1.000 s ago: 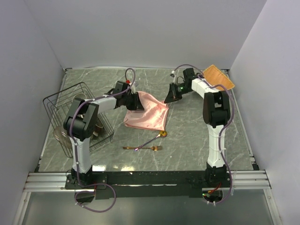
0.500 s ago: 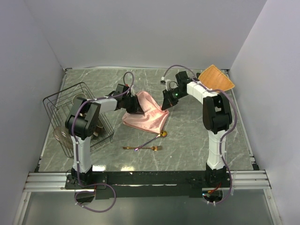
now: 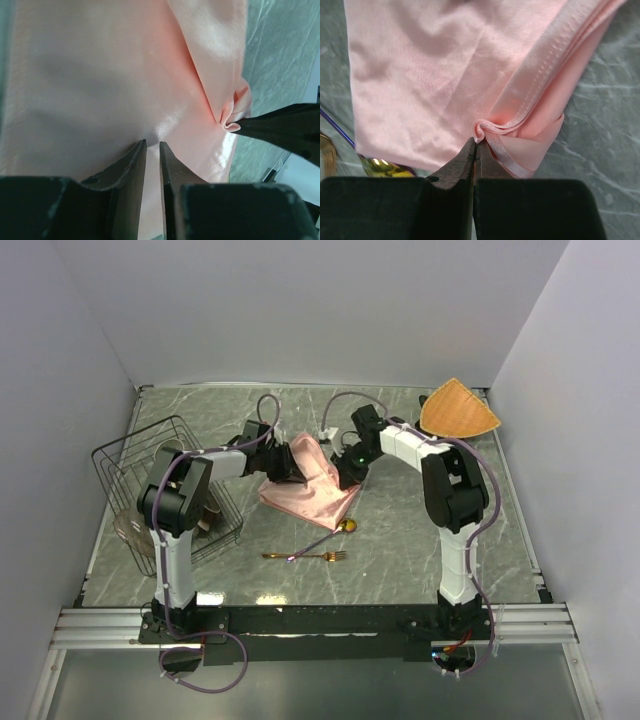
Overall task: Fold the napkin into a case and place the utensils inside
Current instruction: Fold the lower triangle-folded napkin at the center of the board.
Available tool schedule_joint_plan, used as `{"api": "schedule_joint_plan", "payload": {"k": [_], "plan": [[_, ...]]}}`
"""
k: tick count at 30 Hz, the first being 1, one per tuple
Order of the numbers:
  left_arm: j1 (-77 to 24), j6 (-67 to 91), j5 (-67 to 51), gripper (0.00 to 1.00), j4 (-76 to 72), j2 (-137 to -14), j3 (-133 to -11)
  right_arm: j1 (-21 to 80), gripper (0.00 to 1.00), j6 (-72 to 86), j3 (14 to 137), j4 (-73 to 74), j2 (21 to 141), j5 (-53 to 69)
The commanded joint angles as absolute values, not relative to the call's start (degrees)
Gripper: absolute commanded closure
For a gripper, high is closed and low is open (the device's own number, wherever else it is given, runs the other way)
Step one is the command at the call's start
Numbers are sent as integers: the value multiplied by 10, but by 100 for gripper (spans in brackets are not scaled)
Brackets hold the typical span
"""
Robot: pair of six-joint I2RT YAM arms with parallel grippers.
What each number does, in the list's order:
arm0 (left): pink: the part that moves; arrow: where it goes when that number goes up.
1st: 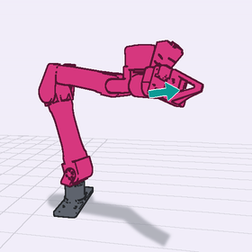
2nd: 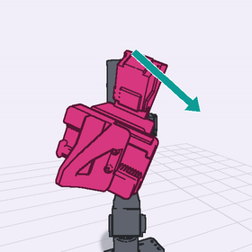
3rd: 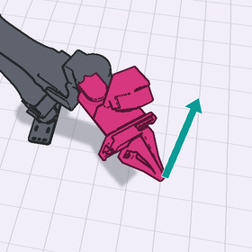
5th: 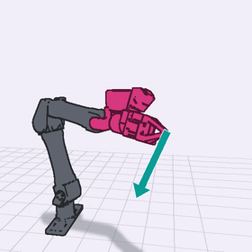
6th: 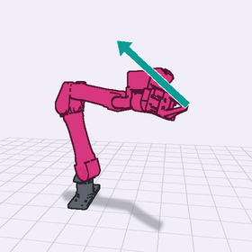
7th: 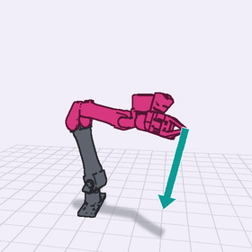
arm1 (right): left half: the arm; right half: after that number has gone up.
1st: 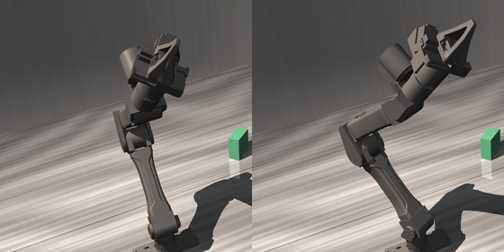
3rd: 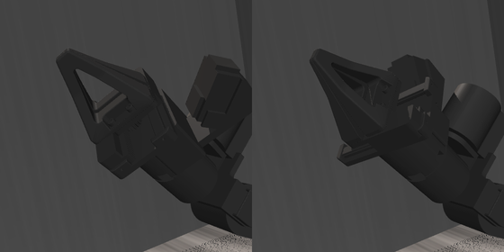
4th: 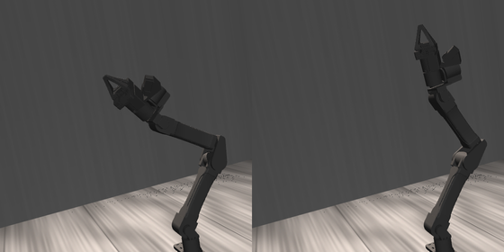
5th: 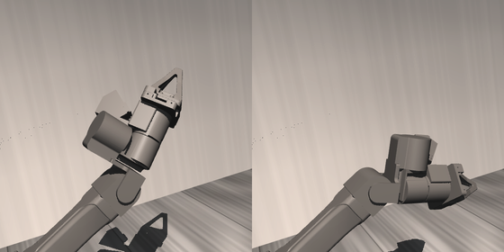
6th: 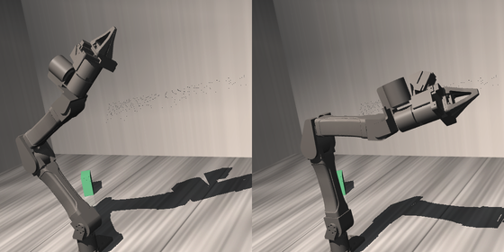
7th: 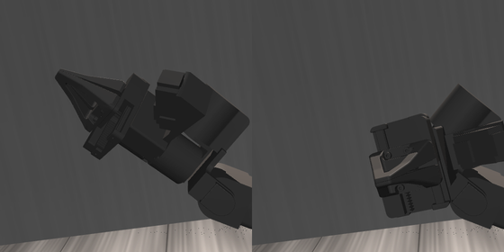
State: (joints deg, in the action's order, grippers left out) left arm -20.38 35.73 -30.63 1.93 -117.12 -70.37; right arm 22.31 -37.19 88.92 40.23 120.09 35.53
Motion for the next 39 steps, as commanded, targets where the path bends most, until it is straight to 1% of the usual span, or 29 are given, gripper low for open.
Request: {"api": "schedule_joint_plan", "payload": {"k": [1,2,3,6,8,10,12,14,15,18,21,27,31,32,35,39], "plan": [[-168,347,-331,75,11,-1111,-687,244,100,-473,861,408,1145,307],[-159,338,-339,72,19,-1097,-689,247,100,-484,856,407,1139,303],[-143,329,-345,71,25,-1072,-691,250,100,-510,846,409,1136,300],[-108,297,-345,67,65,-1045,-717,255,100,-562,820,400,1121,290],[-100,254,-337,62,101,-1052,-771,263,100,-582,811,396,1111,280],[-103,197,-330,59,130,-1085,-854,268,100,-605,796,386,1106,272],[-113,173,-323,56,167,-1130,-933,272,100,-628,783,379,1102,264],[-125,143,-318,53,200,-1161,-984,277,100,-640,776,373,1100,254],[-137,136,-316,52,208,-1190,-1029,278,100,-649,770,368,1100,251],[-162,120,-317,52,232,-1235,-1092,282,100,-657,763,361,1100,243],[-186,100,-326,53,251,-1262,-1114,284,100,-666,757,353,1096,236],[-217,52,-307,56,294,-1290,-1109,287,100,-678,751,351,1092,229],[-218,6,-285,62,344,-1296,-1101,287,100,-681,751,350,1092,228],[-218,6,-280,66,360,-1293,-1094,288,100,-683,751,349,1090,228],[-217,-33,-262,73,363,-1267,-1046,287,99,-681,758,352,1089,228],[-214,-40,-252,76,349,-1233,-977,287,95,-677,761,355,1083,228]]}}
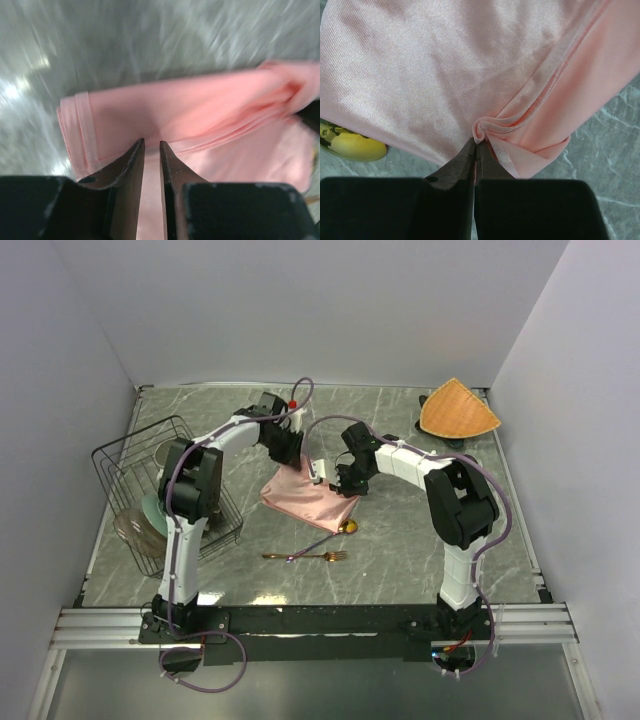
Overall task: Fold the napkin into a case and place the utensils inside
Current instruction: Fold the lower triangle-folded napkin at the center of the board.
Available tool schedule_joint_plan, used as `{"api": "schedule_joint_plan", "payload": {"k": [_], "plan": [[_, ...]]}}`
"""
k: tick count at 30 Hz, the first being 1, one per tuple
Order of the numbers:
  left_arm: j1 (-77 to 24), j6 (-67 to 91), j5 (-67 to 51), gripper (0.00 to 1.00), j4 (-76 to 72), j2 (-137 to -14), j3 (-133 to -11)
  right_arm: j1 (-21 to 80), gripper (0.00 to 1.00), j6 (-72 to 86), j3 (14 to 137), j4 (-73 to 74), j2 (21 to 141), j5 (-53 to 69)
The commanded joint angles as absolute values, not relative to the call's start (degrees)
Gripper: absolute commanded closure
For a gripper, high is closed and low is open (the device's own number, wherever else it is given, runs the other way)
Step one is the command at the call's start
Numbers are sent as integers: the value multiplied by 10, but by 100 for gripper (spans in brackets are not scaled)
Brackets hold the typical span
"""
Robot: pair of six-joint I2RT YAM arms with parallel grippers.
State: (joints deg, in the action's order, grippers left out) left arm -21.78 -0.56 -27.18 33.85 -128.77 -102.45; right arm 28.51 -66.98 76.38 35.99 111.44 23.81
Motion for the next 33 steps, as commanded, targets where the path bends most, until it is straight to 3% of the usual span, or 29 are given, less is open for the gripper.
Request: {"api": "schedule_joint_plan", "payload": {"k": [1,3,4,7,10,16,23,29,33], "plan": [[-214,-40,-249,76,346,-1232,-970,287,93,-678,762,355,1081,229],[-214,-37,-243,76,342,-1236,-962,287,82,-674,768,363,1078,233],[-214,-37,-241,76,345,-1240,-963,287,69,-672,771,366,1077,235],[-208,-29,-239,76,342,-1252,-968,284,47,-655,791,383,1064,250],[-202,-21,-240,76,338,-1259,-963,272,40,-636,819,414,1051,274],[-199,-7,-243,77,323,-1251,-949,220,39,-547,921,510,1061,356],[-198,21,-246,76,303,-1240,-928,157,44,-279,1047,540,1169,380],[-197,25,-246,77,299,-1236,-920,128,46,-101,1036,498,1223,367],[-197,25,-246,77,294,-1232,-914,129,49,-71,1027,487,1245,353]]}}
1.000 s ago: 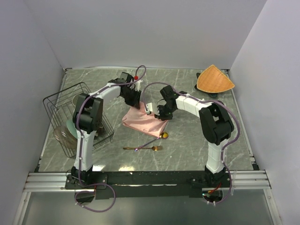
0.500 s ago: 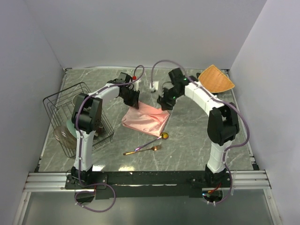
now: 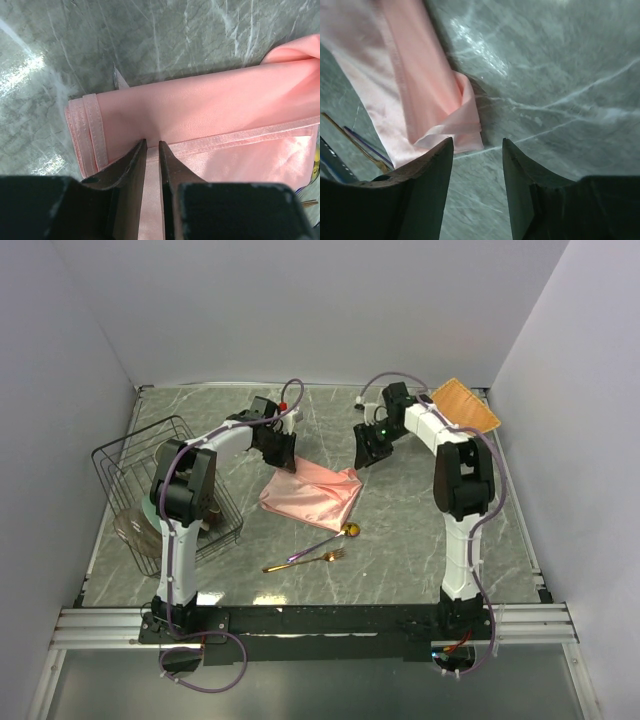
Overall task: Fold the napkin into a case and place the utensils inside
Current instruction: Fold the lower triangle-folded napkin at the center of the board.
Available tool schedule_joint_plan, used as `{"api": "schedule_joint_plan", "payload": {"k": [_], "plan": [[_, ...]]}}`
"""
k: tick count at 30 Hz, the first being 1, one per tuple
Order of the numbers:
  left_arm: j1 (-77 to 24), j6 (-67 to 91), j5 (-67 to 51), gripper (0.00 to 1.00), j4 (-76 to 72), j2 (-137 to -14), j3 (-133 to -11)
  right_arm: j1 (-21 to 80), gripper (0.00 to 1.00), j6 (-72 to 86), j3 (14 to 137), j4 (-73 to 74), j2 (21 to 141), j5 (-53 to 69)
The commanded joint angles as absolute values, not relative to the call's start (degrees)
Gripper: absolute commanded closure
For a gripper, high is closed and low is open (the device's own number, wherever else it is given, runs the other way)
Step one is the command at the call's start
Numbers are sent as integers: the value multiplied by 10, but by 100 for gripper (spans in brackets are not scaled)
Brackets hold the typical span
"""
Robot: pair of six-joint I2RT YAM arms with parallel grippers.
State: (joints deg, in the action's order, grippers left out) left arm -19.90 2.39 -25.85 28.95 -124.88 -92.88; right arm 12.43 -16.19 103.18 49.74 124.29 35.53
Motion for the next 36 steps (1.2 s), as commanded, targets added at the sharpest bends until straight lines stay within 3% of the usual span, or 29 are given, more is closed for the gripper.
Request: {"api": "schedule_joint_plan", "payload": {"k": [1,8,15,18,21,22,24,36], "plan": [[-197,25,-246,77,294,-1234,-914,130,49,-67,1027,487,1251,353],[-197,32,-249,77,291,-1233,-911,152,44,-107,994,504,1251,327],[-197,39,-250,77,288,-1228,-901,172,45,-154,983,496,1263,284],[-193,46,-250,76,285,-1226,-894,182,53,-172,993,496,1270,276],[-185,61,-255,77,283,-1226,-888,193,72,-195,1003,491,1272,265],[-182,67,-257,77,278,-1226,-886,195,88,-201,1008,490,1270,261],[-171,80,-264,77,273,-1225,-882,199,100,-207,1018,482,1271,254],[-152,112,-281,75,230,-1208,-870,201,100,-282,1132,407,1307,174]]}}
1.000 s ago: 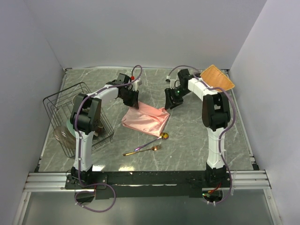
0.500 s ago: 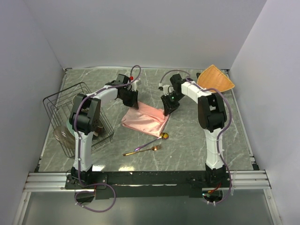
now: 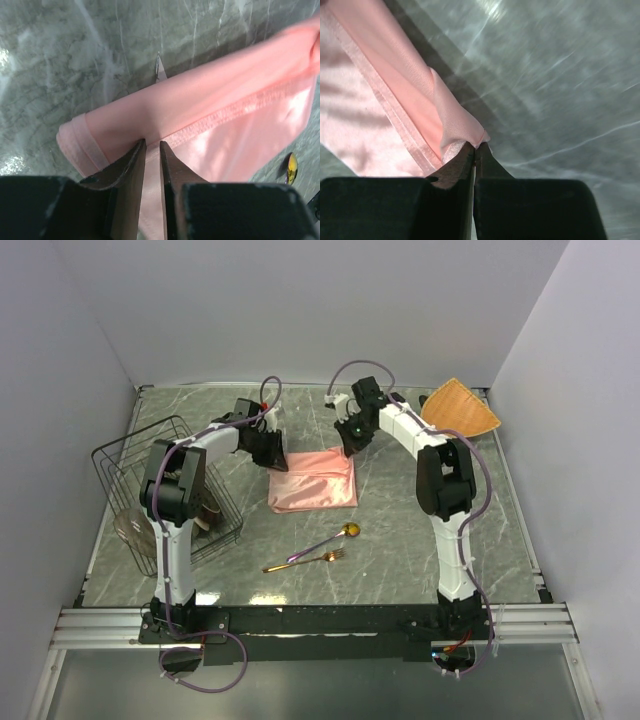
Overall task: Fold the napkin into a case and place the utensils inside
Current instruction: Fold the lower triangle-folded napkin at the center of the board.
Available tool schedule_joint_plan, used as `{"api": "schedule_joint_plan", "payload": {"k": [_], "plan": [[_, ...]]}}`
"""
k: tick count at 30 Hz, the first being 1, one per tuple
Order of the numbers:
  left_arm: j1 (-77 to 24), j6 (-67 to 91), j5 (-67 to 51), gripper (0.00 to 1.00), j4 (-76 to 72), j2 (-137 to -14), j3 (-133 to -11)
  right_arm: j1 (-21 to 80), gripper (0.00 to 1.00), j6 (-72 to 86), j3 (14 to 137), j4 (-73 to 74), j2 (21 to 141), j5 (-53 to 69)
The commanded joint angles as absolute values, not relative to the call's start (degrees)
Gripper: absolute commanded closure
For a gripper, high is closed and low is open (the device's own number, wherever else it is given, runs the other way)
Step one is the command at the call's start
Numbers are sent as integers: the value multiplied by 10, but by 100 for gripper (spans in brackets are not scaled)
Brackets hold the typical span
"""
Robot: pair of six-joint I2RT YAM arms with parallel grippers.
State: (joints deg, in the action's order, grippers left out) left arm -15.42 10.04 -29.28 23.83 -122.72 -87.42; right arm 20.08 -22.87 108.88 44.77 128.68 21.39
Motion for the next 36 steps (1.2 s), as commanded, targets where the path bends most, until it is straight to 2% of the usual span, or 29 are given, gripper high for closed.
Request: {"api": "schedule_joint_plan", "payload": {"k": [1,2,3,4,5,7,10,15,18,21,26,29,36], "plan": [[-152,112,-281,75,232,-1212,-874,202,97,-289,1136,410,1309,173],[-153,113,-280,75,235,-1213,-876,202,89,-295,1138,417,1310,176],[-153,113,-280,75,234,-1214,-878,202,73,-302,1141,421,1310,178],[-153,114,-279,75,234,-1215,-877,202,69,-304,1141,423,1310,179],[-154,114,-276,75,234,-1215,-877,202,58,-304,1141,427,1303,175],[-155,113,-274,75,233,-1213,-874,200,54,-297,1143,431,1294,171],[-156,114,-274,75,229,-1211,-868,188,54,-280,1150,447,1274,178],[-163,113,-268,75,223,-1205,-862,172,64,-212,1181,489,1259,219],[-167,115,-265,75,220,-1199,-858,171,65,-164,1194,495,1258,258],[-171,115,-263,75,221,-1192,-855,171,64,-126,1209,504,1265,288],[-177,114,-262,75,219,-1180,-846,171,57,-88,1208,508,1277,318],[-179,113,-262,75,219,-1175,-843,173,56,-74,1202,507,1285,328],[-184,108,-256,74,219,-1171,-841,193,56,-93,1186,512,1295,283]]}}
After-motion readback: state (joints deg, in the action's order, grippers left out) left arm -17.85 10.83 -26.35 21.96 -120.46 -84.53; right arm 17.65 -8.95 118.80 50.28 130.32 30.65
